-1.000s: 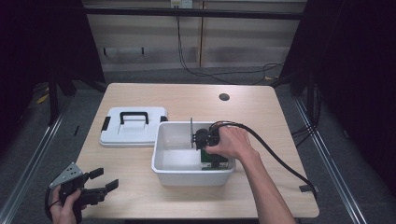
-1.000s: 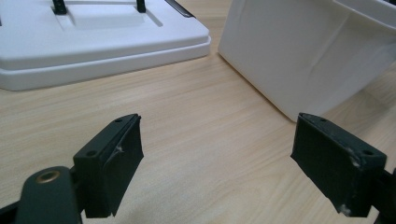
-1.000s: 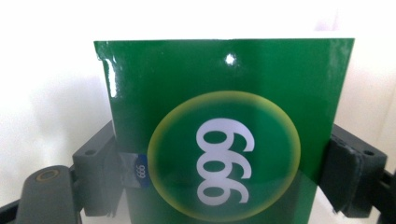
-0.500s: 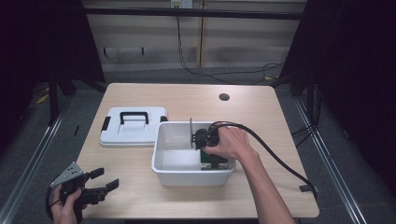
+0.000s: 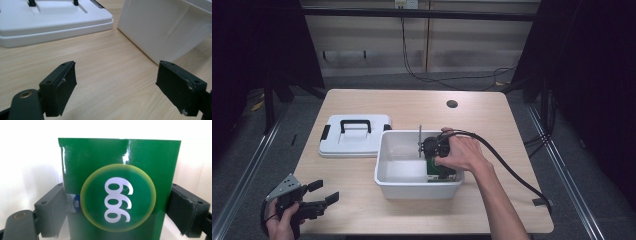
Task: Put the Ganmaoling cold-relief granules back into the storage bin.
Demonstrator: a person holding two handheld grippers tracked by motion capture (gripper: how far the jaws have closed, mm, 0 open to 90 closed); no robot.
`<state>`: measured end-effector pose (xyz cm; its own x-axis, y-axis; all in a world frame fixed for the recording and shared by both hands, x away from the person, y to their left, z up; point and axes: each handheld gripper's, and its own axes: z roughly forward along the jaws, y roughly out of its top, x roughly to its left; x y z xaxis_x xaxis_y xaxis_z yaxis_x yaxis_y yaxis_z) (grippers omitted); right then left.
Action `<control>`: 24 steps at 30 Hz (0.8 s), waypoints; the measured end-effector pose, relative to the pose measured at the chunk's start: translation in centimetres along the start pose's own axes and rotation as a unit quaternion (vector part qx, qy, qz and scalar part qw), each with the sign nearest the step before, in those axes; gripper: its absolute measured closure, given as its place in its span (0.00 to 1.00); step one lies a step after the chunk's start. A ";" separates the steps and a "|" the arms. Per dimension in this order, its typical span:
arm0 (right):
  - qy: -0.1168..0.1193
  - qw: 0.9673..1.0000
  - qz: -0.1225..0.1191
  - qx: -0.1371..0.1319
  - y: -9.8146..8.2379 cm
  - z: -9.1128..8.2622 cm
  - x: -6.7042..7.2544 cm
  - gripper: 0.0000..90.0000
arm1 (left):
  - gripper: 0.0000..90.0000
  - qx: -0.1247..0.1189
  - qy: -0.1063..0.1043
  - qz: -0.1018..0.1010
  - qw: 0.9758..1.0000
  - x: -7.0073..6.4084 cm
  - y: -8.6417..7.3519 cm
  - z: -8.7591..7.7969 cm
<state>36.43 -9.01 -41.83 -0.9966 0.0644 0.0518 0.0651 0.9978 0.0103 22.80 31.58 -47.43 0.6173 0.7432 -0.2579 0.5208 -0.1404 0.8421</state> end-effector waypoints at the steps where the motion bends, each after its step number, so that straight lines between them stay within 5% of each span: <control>1: -0.003 1.000 -0.002 0.003 0.0 -0.2 0.0 0.14 | 0.18 -0.001 -0.001 0.003 1.000 0.0 0.0 0.0; 8: -0.002 1.000 0.003 -0.012 -0.3 -0.9 0.3 0.14 | 0.18 0.000 -0.001 0.003 1.000 0.0 0.0 0.0; 17: -0.022 0.998 0.009 -0.064 -1.0 -2.8 1.1 0.15 | 0.18 -0.001 0.001 0.006 1.000 0.0 0.1 0.0; 21: -0.030 0.995 0.021 -0.097 -1.9 -3.4 1.0 0.15 | 0.18 -0.002 0.001 0.004 1.000 0.0 0.0 -0.1; 24: -0.032 0.989 0.030 -0.140 -2.7 -3.7 0.9 0.15 | 0.18 -0.001 0.001 0.006 1.000 0.0 0.1 -0.1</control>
<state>35.51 -11.67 -38.07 -0.9911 0.1333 -0.0035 0.1268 0.9500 0.2853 22.80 31.61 -47.35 0.6221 0.7428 -0.2474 0.5128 -0.1478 0.8457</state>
